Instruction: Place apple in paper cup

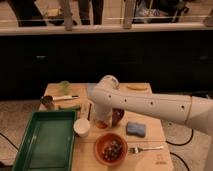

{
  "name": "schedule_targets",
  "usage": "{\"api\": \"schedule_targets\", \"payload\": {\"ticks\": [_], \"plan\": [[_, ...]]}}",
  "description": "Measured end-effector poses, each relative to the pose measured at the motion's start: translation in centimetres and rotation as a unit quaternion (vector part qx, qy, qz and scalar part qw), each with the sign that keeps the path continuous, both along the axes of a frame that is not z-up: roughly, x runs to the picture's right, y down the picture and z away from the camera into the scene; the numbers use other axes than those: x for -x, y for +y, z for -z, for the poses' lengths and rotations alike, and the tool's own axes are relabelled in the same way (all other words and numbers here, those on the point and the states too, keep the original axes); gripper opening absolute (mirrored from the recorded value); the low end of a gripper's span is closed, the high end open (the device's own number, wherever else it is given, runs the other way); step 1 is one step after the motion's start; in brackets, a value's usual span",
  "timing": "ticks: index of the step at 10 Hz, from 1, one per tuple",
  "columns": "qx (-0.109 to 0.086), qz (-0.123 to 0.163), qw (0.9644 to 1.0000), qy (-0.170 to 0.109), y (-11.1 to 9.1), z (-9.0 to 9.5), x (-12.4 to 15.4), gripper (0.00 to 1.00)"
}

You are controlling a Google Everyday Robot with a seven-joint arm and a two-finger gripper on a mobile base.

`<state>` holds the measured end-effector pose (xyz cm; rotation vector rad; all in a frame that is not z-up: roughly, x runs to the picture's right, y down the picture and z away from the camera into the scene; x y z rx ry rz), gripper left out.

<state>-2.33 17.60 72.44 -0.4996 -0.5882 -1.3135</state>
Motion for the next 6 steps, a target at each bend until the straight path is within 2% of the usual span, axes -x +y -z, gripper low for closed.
{"api": "schedule_targets", "payload": {"ticks": [6], "plan": [[-0.002, 0.012, 0.9998, -0.014, -0.14, 0.16, 0.42, 0.01]]}}
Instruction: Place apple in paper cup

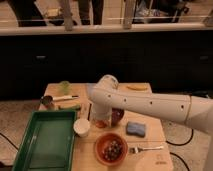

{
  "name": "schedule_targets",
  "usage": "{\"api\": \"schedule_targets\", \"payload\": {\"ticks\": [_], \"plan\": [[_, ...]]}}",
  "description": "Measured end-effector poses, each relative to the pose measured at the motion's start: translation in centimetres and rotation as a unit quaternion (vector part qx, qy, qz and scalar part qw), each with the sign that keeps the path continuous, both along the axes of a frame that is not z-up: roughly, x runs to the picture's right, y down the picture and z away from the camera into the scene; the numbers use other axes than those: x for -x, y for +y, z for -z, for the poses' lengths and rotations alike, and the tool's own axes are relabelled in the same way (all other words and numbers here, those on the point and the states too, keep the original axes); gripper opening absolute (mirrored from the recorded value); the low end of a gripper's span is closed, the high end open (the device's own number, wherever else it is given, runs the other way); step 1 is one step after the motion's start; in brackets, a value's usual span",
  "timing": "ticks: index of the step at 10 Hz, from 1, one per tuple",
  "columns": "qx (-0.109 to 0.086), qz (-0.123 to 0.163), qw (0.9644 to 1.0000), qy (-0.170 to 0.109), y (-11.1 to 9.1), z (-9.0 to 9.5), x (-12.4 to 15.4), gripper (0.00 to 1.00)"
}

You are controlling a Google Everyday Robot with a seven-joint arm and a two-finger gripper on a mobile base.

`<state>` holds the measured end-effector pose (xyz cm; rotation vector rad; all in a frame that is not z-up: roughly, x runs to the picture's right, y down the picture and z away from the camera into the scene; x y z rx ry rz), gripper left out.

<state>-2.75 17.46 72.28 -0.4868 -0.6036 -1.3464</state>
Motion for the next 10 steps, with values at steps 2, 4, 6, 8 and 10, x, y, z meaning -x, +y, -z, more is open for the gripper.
{"api": "schedule_targets", "payload": {"ticks": [2, 4, 6, 8, 10], "plan": [[0.0, 0.004, 1.0, -0.005, -0.09, 0.01, 0.07, 0.01], [-0.001, 0.007, 0.9999, -0.008, -0.19, 0.02, 0.19, 0.01], [-0.001, 0.012, 0.9998, -0.013, -0.2, 0.07, 0.2, 0.01], [-0.001, 0.015, 0.9997, -0.017, -0.2, 0.09, 0.2, 0.01], [-0.002, 0.019, 0.9996, -0.022, -0.32, 0.05, 0.37, 0.01]]}}
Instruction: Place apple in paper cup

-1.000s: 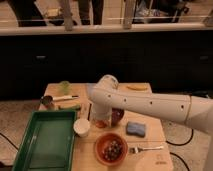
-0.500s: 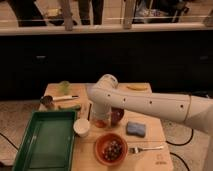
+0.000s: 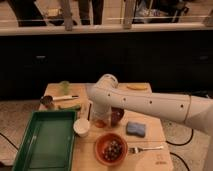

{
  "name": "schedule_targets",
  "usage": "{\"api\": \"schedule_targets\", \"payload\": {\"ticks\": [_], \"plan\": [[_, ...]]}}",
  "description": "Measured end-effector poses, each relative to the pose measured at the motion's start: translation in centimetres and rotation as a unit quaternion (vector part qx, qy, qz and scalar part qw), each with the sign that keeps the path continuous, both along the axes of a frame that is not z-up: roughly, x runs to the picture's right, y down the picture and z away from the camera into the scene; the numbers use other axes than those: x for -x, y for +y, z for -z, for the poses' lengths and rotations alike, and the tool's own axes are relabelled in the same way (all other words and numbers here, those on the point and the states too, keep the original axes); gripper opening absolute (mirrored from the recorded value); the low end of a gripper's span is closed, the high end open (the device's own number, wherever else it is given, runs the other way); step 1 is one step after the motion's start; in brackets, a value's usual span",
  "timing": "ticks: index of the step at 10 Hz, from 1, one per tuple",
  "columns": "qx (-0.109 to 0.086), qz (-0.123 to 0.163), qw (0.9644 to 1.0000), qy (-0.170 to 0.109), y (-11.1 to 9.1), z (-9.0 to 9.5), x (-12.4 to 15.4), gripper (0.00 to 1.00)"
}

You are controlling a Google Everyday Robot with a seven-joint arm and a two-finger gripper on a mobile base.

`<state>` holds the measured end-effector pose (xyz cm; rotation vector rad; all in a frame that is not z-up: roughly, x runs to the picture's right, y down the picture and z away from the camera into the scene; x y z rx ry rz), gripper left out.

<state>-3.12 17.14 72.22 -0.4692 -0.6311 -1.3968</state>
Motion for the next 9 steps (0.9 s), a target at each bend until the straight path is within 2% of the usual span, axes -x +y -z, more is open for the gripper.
{"api": "schedule_targets", "payload": {"ticks": [9], "plan": [[0.002, 0.019, 0.9996, -0.019, -0.14, -0.07, 0.54, 0.01]]}}
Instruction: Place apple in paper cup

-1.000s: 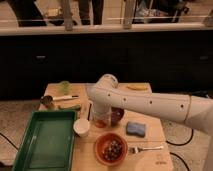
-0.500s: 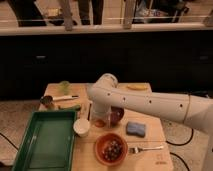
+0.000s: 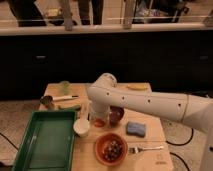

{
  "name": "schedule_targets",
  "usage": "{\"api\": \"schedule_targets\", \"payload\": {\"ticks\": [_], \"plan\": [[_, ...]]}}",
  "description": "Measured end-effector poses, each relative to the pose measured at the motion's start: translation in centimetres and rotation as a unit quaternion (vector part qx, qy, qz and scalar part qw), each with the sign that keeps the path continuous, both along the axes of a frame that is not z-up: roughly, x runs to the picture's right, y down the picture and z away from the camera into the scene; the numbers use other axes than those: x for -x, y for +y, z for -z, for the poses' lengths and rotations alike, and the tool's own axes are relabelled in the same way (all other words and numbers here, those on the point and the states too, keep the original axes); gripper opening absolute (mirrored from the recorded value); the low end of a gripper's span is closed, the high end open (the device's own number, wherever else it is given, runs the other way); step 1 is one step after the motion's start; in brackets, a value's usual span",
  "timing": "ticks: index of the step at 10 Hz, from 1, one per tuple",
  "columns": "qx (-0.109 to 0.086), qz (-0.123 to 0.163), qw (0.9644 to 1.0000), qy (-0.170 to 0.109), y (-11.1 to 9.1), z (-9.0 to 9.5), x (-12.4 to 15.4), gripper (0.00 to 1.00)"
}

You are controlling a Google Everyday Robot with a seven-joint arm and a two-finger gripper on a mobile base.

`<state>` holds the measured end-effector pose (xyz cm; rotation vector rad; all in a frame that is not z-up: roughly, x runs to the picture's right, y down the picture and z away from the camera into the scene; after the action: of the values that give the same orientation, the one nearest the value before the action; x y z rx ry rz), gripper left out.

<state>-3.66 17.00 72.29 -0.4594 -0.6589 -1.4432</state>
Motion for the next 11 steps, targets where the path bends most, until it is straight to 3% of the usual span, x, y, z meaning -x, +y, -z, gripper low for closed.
{"api": "schedule_targets", "payload": {"ticks": [11], "plan": [[0.002, 0.031, 0.9991, -0.029, 0.1, 0.1, 1.1, 0.01]]}}
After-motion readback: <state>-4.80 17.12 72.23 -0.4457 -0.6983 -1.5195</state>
